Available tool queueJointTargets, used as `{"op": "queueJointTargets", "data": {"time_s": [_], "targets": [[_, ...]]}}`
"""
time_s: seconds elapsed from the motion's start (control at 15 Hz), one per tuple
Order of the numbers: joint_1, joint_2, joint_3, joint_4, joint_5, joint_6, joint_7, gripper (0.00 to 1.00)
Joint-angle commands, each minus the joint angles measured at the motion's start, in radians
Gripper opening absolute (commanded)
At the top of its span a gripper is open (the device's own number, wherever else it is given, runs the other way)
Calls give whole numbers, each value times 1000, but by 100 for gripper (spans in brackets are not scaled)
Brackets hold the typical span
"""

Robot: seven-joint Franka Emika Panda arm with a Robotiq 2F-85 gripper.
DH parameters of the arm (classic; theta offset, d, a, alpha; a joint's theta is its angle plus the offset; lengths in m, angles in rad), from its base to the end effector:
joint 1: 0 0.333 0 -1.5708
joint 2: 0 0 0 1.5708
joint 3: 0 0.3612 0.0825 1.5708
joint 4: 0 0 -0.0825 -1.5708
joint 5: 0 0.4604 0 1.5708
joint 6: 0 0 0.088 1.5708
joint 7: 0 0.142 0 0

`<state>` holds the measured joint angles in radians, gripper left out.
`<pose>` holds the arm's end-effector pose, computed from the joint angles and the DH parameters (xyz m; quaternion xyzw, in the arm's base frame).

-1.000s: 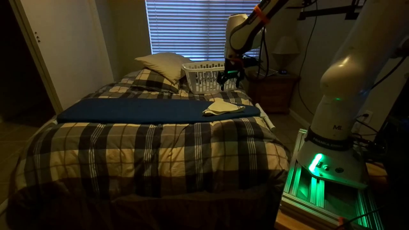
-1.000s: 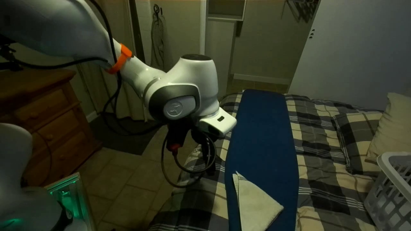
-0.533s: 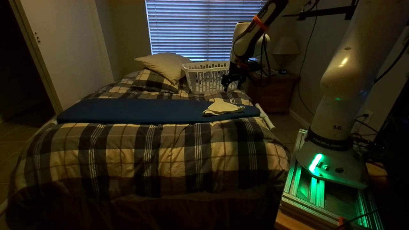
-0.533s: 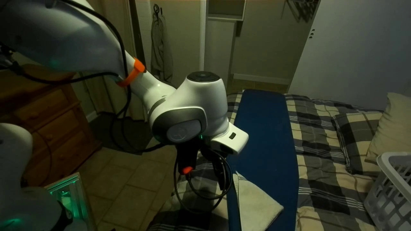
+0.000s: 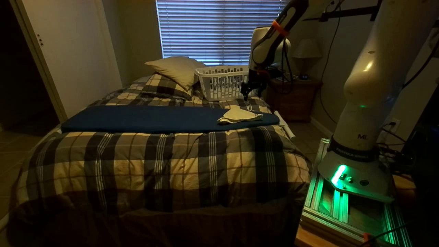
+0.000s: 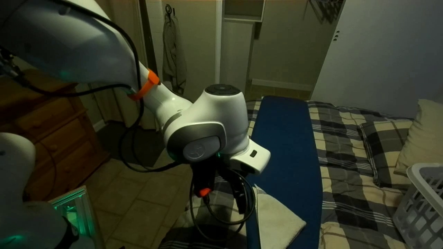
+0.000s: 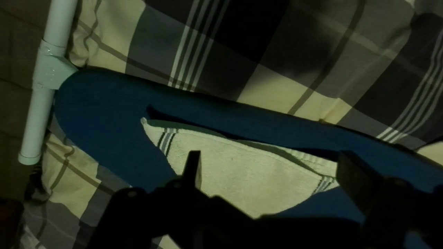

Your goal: Unfold the towel on the bed

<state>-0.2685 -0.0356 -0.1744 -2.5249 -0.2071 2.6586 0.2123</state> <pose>0.4757 -0.2223 0.2555 0.9665 -0.2366 0.0775 0.0618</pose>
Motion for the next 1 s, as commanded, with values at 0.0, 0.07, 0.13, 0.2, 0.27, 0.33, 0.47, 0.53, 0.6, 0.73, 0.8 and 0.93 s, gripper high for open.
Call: {"op": "queueJointTargets", "data": {"time_s": [0.0,0.07,0.13,0.2,0.27,0.33,0.47,0.53,0.6,0.73,0.8,0.93], "targets": [[-5,107,-52,38,65,57,-194,100],[-8,129,-59,40,119,77,-273,100],[-11,154,-57,49,178,85,-351,100],[-20,177,-51,57,234,102,-424,100],[-34,204,-40,72,293,123,-504,100],[-50,232,-26,88,338,144,-579,100],[-81,282,-3,122,375,173,-680,100],[-95,307,5,141,369,186,-707,100],[-99,331,1,158,371,204,-738,100],[-126,380,11,197,323,222,-727,100],[-125,405,9,221,317,227,-695,100],[-134,445,22,264,326,230,-652,100]]}}
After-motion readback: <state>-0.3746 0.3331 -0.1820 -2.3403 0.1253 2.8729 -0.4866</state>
